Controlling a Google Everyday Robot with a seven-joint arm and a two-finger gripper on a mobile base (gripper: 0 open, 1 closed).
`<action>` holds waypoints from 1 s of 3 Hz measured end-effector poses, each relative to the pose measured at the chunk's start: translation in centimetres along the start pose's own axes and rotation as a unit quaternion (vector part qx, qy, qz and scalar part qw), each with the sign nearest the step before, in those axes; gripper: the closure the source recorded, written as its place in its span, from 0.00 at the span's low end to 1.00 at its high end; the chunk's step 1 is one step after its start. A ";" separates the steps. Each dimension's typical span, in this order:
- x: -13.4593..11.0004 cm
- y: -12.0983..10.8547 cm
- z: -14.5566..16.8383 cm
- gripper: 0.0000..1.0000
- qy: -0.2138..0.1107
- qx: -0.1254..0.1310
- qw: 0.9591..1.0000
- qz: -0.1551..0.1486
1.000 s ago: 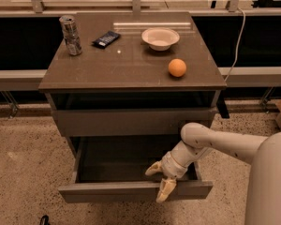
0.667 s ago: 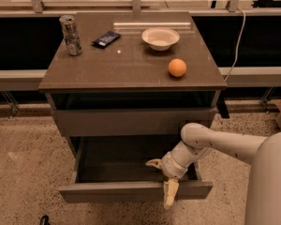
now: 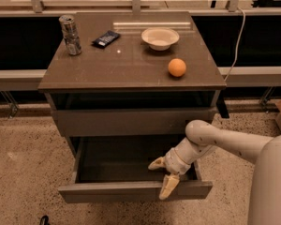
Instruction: Open middle drawer
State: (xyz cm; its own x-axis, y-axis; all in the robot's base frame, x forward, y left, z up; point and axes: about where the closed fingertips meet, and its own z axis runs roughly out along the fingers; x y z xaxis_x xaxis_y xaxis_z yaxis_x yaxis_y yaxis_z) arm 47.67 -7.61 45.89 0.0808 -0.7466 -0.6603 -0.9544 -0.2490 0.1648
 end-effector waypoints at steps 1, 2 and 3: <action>0.1 -0.7 -1.8 0.25 -0.016 0.019 1.000 0.008; 0.5 -0.9 -3.0 0.03 -0.029 0.040 0.999 0.023; 0.5 -1.5 -3.5 0.17 -0.033 0.063 0.997 0.025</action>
Offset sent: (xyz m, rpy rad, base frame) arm 0.0276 -0.0371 0.0271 0.0714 -0.0360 -0.1695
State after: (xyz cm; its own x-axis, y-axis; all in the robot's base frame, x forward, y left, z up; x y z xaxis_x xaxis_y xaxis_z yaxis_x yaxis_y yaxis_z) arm 50.16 -9.73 47.87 0.0182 -0.7134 -0.7005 -0.9855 -0.1309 0.1077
